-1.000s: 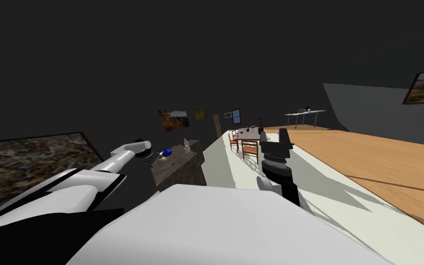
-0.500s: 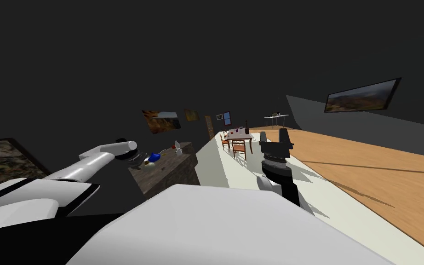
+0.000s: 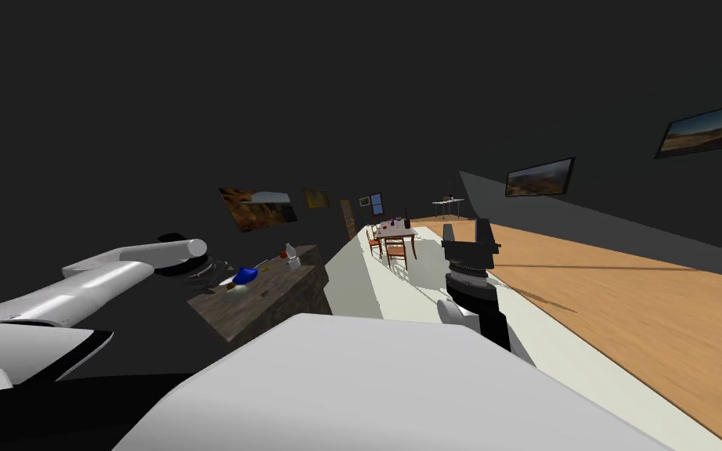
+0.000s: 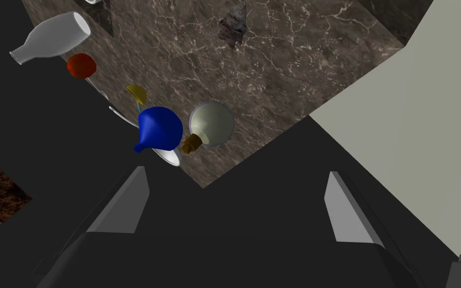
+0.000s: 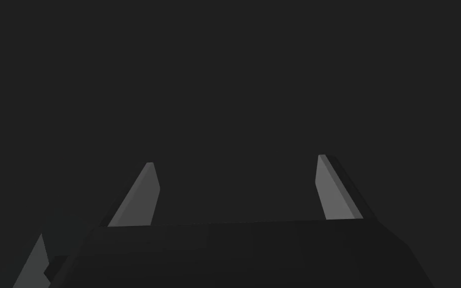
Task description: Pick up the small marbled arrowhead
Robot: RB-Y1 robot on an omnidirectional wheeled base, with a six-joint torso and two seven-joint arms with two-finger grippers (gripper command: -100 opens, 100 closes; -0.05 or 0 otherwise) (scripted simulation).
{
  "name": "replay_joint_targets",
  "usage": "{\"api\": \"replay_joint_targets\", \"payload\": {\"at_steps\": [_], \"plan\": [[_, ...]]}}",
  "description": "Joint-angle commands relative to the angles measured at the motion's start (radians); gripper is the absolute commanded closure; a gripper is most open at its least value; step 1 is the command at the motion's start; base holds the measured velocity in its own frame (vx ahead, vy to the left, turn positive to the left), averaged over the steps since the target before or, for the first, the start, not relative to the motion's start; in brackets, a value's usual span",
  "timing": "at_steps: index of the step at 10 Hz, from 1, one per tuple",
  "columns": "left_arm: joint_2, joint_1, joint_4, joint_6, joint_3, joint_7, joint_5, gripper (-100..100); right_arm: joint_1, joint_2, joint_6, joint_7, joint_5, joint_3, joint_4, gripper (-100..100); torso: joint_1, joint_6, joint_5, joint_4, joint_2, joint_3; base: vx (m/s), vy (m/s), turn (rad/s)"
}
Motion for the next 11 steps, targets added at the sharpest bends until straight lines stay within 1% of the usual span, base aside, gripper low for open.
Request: {"api": "replay_joint_targets", "payload": {"at_steps": [1,2,3,4,5,6,7,8,9,10,11], "plan": [[0.050,0.050,0.002,0.003,0.000,0.000,0.011,-100,0.000,0.000,0.000,0.000,0.000,0.000,0.000,0,0.000,0.000,0.000,0.000,0.000,0.000,-0.002,-0.021,-0.026],[0.081,0.090,-0.045,-0.022,0.030,0.033,0.060,-100,0.000,0.000,0.000,0.000,0.000,0.000,0.000,0,0.001,0.000,0.000,-0.001,-0.003,-0.002,-0.032,-0.117,-0.303],[0.116,0.140,-0.045,-0.022,0.030,0.033,0.093,-100,0.000,0.000,0.000,0.000,0.000,0.000,0.000,0,-0.002,0.002,0.000,-0.001,-0.002,-0.002,-0.072,-0.136,-0.425],[0.142,0.162,-0.045,-0.022,0.030,0.033,0.094,-100,0.000,0.000,0.000,0.000,0.000,0.000,0.000,0,-0.002,0.002,0.000,-0.001,0.000,-0.001,-0.055,-0.071,-0.253],[0.165,0.174,-0.045,-0.022,0.030,0.033,0.094,-100,0.000,0.000,0.000,0.000,0.000,0.000,0.000,0,0.000,0.000,0.000,0.000,-0.001,-0.001,-0.025,-0.013,-0.012],[0.185,0.174,-0.045,-0.022,0.030,0.033,0.094,-100,0.000,0.000,0.000,0.000,0.000,0.000,0.000,0,0.002,-0.001,0.000,-0.001,-0.003,-0.002,-0.005,0.010,0.043],[0.219,0.229,-0.088,-0.047,0.060,0.065,0.148,-100,0.000,0.000,0.000,0.000,0.000,0.000,0.000,0,0.002,0.000,0.000,-0.001,-0.004,-0.003,-0.045,-0.111,-0.348],[0.249,0.265,-0.092,-0.047,0.060,0.065,0.176,-100,0.000,0.000,0.000,0.000,0.000,0.000,0.000,0,-0.001,0.002,0.001,-0.001,-0.002,-0.002,-0.079,-0.161,-0.447],[0.283,0.296,-0.092,-0.047,0.060,0.065,0.178,-100,0.000,0.000,0.000,0.000,0.000,0.000,0.000,0,-0.003,0.002,0.000,-0.001,0.000,-0.001,-0.052,-0.083,-0.184],[0.312,0.296,-0.092,-0.047,0.060,0.065,0.178,-100,0.000,0.000,0.000,0.000,0.000,0.000,0.000,0,-0.001,0.000,0.000,0.000,-0.001,-0.001,-0.015,-0.009,0.012],[0.297,0.305,-0.092,-0.050,0.069,0.063,0.183,-100,0.000,0.000,0.000,0.000,0.000,0.000,0.000,0,0.001,0.000,0.000,-0.001,-0.003,-0.002,-0.004,0.003,0.012]]}}
